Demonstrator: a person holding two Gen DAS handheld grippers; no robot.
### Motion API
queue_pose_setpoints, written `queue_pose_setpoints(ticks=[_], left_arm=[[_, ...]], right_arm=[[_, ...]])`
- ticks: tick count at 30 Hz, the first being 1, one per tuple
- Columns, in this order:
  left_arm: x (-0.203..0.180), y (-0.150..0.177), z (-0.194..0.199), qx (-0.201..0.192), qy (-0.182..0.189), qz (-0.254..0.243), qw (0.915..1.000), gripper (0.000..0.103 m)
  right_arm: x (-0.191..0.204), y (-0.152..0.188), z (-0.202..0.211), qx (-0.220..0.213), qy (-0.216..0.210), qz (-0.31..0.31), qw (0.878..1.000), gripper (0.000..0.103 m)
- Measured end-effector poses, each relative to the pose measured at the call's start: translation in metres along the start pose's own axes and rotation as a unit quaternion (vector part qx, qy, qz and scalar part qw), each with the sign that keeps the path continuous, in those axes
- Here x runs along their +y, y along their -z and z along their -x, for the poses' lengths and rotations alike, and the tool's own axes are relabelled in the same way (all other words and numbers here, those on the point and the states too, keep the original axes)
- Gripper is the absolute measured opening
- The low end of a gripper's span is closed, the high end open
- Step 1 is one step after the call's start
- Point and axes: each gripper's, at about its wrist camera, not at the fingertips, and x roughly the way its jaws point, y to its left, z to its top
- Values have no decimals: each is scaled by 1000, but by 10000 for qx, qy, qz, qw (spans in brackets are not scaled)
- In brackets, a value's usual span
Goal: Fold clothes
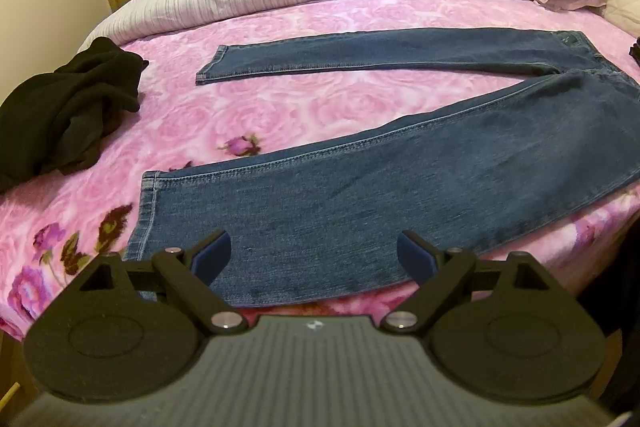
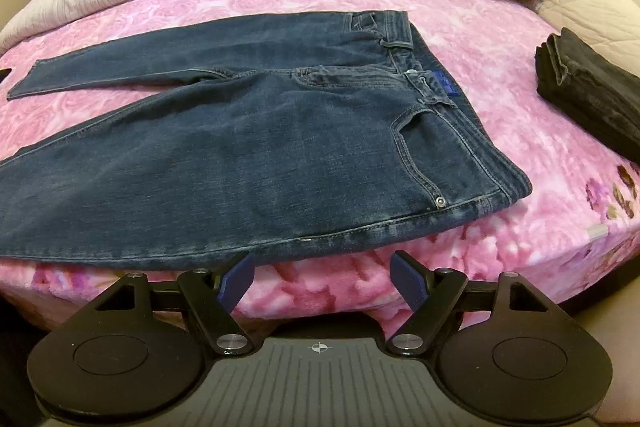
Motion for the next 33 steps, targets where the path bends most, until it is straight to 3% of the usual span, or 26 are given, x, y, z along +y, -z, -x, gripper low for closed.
queue_pose_setpoints(ticks=[5, 7, 9, 12, 16, 19, 21, 27, 31, 33], left_arm=[[-3, 3, 0, -96, -86, -276, 9995, 88], [-9, 6, 2, -235, -165, -707, 9971, 88], [-17, 11, 5, -409, -303, -1262, 9907, 88], [-29, 27, 10, -673, -505, -2316, 9692, 88], [-41, 54, 6, -711, -770, -3494, 9311, 87], [-44, 71, -2, -587, -953, -4012, 9091, 85], [-43, 79, -10, -478, -1076, -4250, 8975, 79], [-31, 91, -34, -251, -1422, -4684, 8716, 60], [-24, 91, -42, -272, -1440, -4729, 8688, 58], [-23, 94, -46, -319, -1463, -4893, 8592, 58]], right_arm=[[-4, 1, -5, -9, 56, -17, 10000, 78], [-6, 2, -4, -123, 47, 70, 9999, 78], [-6, 5, 0, -503, 92, 437, 9977, 78], [-1, 15, 5, -1108, 500, 1304, 9840, 78], [-2, 26, 5, -1437, 772, 1954, 9671, 78], [-4, 36, 3, -1600, 755, 2262, 9579, 78], [-3, 40, -1, -1587, 749, 2388, 9551, 77], [3, 47, -7, -1589, 739, 2704, 9467, 76], [7, 49, -6, -1661, 768, 2831, 9415, 76], [9, 49, -7, -1677, 789, 2883, 9394, 76]])
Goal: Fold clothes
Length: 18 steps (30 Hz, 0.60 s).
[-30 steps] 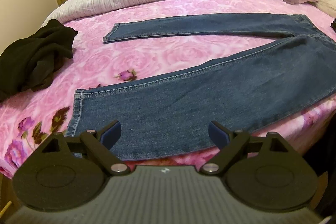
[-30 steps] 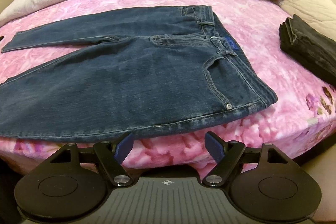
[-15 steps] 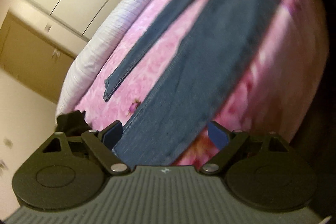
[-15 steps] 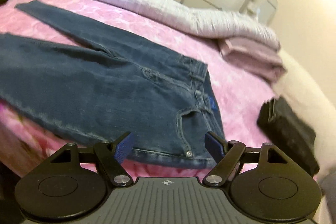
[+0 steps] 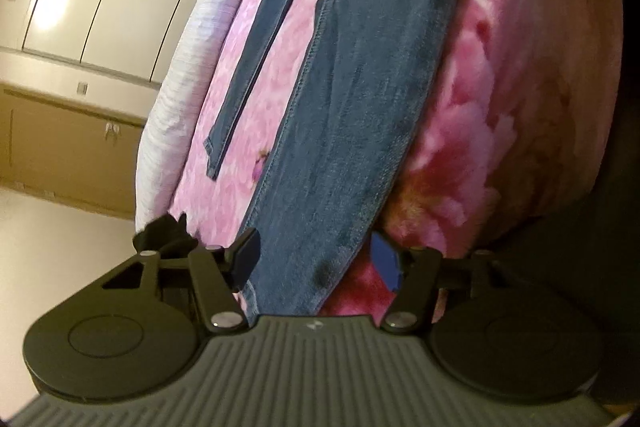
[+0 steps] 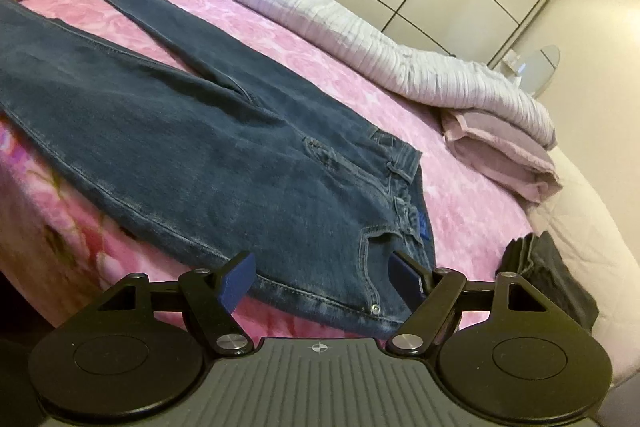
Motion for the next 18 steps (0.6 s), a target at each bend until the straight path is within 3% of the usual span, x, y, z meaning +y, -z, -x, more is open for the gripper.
queue_pose_setpoints(ticks=[4, 8, 14, 18], left_arm=[[1, 4, -9, 55, -129, -204, 9997, 58], [8, 8, -19, 243, -144, -64, 9996, 43], [10, 5, -24, 295, 97, 125, 9994, 16], [15, 2, -23, 363, 274, 308, 9985, 13]], right_arm=[[4, 1, -4, -22, -4, 208, 9998, 76], [11, 13, -13, -46, 190, 923, 9955, 76], [16, 53, -33, 35, 644, 2207, 9732, 76], [14, 76, -51, 148, 751, 2783, 9574, 76]])
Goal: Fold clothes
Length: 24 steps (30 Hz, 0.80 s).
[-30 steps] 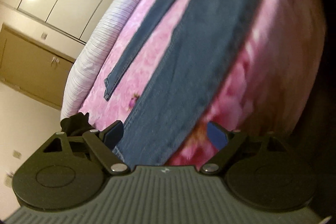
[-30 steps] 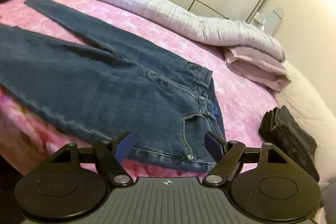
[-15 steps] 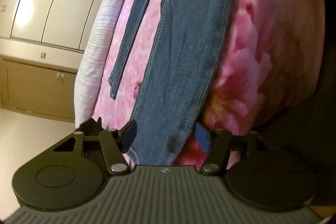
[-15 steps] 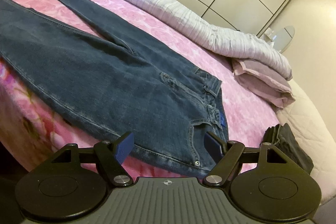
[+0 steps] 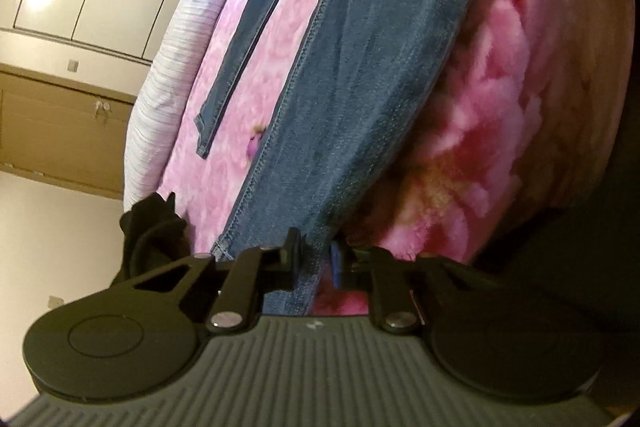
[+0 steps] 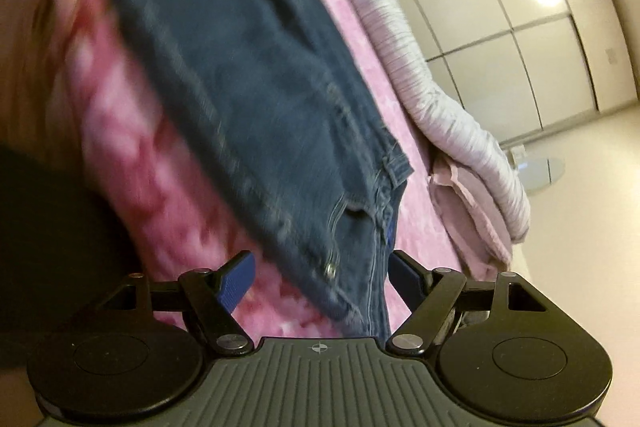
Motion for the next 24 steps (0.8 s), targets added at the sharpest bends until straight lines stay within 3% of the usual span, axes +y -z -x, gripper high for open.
queue_pose_setpoints(ticks=[7, 9, 11, 17, 24], left_arm=[[13, -6, 3, 48, 89, 3, 9999, 13], [19, -8, 2, 39, 94, 56, 9999, 11], [25, -10, 3, 4, 58, 114, 9999, 9], [66, -18, 16, -104, -41, 406, 9991, 6], [170, -57, 16, -384, 69, 369, 9986, 6]], right_arm=[[4, 33, -54, 152, 536, 978, 9936, 46], [-3, 42, -65, 202, 462, 958, 9941, 34], [-11, 49, -73, 344, 396, 925, 9943, 12], [-50, 41, -57, 266, 454, 304, 9982, 10], [-123, 7, -49, 5, 533, 550, 9971, 10]])
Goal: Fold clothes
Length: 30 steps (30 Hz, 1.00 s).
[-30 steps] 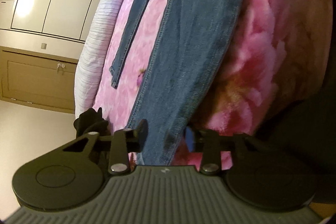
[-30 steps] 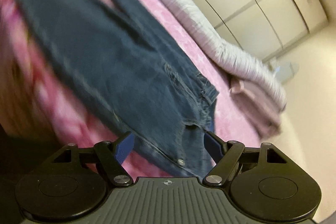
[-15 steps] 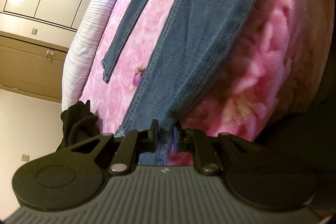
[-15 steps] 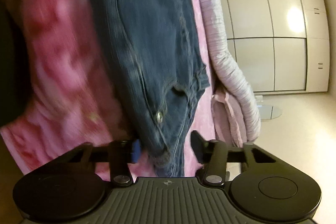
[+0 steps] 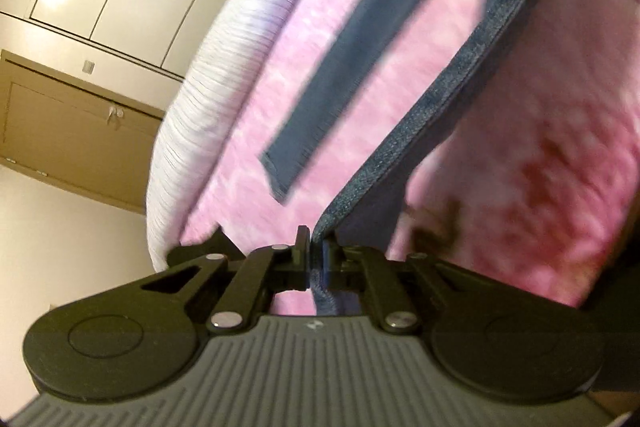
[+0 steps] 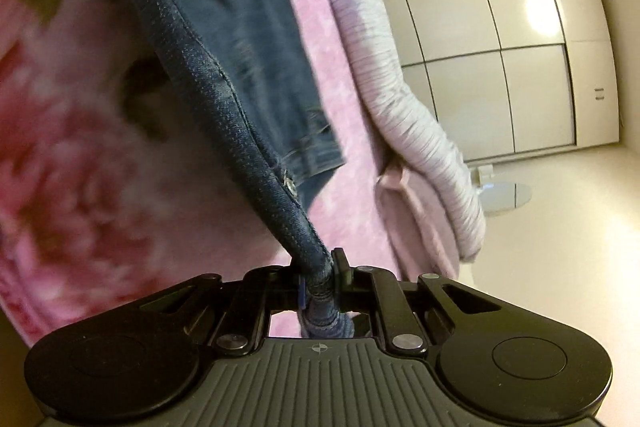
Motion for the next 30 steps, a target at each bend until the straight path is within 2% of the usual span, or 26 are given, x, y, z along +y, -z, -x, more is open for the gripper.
queue_pose_setpoints(ticks=[4, 6, 12, 17, 22, 25, 30], left_arm=[[68, -37, -26, 2, 168, 21, 9999, 6], [102, -57, -48, 107, 389, 55, 9992, 6], [170, -105, -151, 765, 1184, 141, 9899, 6], [174, -133, -258, 1251, 1516, 37, 9805, 7], [150, -147, -341, 1488, 1659, -41, 9748, 6], [131, -153, -380, 1650, 1696, -296, 9711, 6], [112, -152, -417, 1671, 1635, -288, 9719, 11]], right_arm=[[-45, -16, -14, -82, 12, 181, 9998, 10], [-68, -25, -32, -109, -34, 235, 9997, 10], [-118, -58, -107, -153, -353, 401, 9985, 10], [-133, -86, -194, -47, -828, 467, 9955, 10], [-114, -103, -272, 216, -1309, 558, 9896, 10], [-102, -105, -298, 288, -1522, 520, 9866, 10], [-96, -101, -324, 257, -1613, 219, 9863, 22]])
